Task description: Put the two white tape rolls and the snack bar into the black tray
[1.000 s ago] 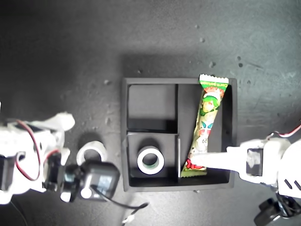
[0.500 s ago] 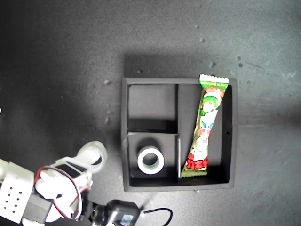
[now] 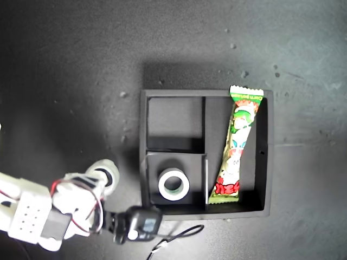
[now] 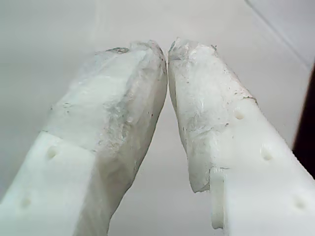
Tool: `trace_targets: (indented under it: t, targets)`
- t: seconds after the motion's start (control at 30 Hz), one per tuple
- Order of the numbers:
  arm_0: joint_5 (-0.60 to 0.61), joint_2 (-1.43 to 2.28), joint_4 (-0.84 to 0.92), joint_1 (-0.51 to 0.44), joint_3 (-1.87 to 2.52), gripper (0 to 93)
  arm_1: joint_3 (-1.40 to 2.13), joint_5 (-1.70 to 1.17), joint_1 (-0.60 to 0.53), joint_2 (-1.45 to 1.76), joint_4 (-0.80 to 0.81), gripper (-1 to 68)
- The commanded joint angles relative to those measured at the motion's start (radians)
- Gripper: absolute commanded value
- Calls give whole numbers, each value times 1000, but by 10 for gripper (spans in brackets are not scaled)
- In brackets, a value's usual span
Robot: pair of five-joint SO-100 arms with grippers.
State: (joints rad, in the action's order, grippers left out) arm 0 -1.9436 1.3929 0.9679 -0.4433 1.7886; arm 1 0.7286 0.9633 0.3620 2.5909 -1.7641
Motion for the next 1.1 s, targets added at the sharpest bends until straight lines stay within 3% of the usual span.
trace_targets:
  t: [0.0,0.17,0.4,0.6,0.87,1.07]
  targets:
    - [37,77,-3,51,58,0,687,152,58,364,224,-4]
    - [204,311,149,163,49,0,1341,291,5,755,344,-5]
    - [563,433,278,347,-173,0,1766,339,-195,756,565,-6]
    - [773,305,276,371,-437,0,2060,322,-272,756,699,-7]
    - [819,21,264,348,-647,0,2381,388,-360,758,943,-7]
    - [793,-184,267,342,-739,0,2396,385,-425,758,916,-7]
